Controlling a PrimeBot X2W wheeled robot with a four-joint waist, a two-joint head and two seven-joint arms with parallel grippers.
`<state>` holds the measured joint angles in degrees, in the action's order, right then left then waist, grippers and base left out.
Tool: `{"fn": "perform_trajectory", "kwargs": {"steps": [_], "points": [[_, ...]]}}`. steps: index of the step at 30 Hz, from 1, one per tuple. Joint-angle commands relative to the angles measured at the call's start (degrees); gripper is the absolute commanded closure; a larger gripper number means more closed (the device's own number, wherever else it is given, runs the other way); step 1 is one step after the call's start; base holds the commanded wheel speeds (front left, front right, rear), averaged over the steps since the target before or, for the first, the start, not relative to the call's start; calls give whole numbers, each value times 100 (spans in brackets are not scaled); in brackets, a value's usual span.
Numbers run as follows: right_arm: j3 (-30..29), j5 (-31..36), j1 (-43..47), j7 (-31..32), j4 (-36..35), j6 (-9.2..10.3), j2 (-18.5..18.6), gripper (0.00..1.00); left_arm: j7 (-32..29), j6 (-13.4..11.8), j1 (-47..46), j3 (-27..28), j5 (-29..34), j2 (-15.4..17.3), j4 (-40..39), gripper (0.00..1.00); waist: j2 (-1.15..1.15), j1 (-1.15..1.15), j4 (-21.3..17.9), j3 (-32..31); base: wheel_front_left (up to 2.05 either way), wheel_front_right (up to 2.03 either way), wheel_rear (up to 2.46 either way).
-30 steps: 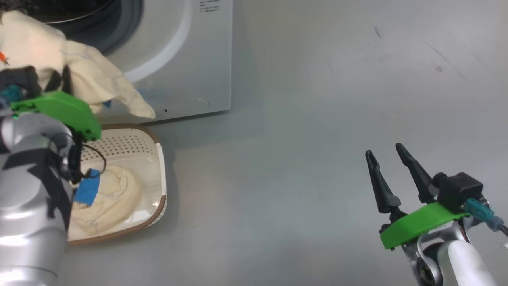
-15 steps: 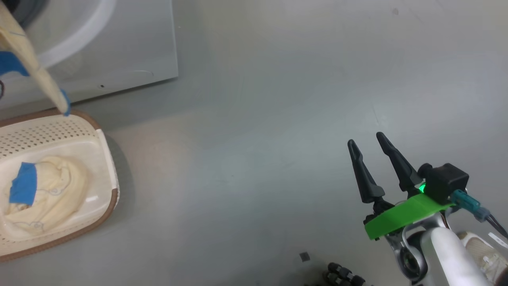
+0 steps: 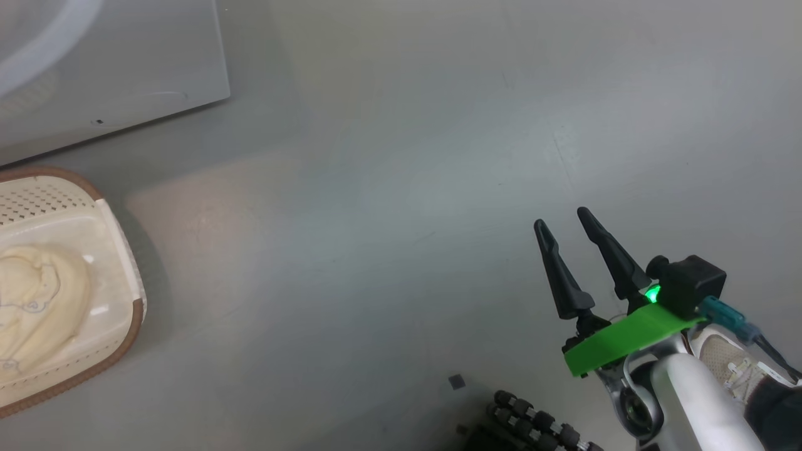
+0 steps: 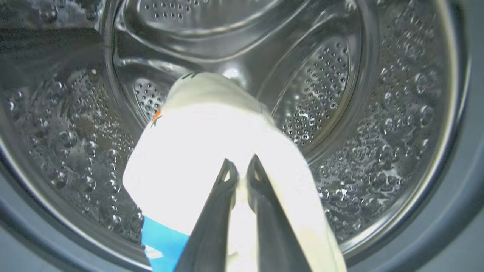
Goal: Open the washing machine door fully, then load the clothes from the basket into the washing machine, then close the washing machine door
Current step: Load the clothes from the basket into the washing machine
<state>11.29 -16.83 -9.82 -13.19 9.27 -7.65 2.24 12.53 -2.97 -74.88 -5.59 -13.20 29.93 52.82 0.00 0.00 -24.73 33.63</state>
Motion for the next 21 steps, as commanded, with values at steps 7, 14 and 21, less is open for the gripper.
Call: {"fn": "perform_trajectory", "kwargs": {"steps": [7, 14, 21], "points": [[-16, -3, 10, -75, -123, 16, 64, 0, 91, -3, -60, 75, -106, 134, 390, 0, 0, 0, 182, 21, 0, 0, 0], [-79, 79, -68, -22, -200, 16, 64, 0, 188, 38, 139, -4, -169, -145, 604, 0, 0, 0, 414, 1, 0, 0, 0], [-242, 175, -73, 32, -275, 16, 64, 0, 241, -69, 668, 75, -293, -455, 414, 0, 0, 0, 700, -86, 0, 0, 0]]}}
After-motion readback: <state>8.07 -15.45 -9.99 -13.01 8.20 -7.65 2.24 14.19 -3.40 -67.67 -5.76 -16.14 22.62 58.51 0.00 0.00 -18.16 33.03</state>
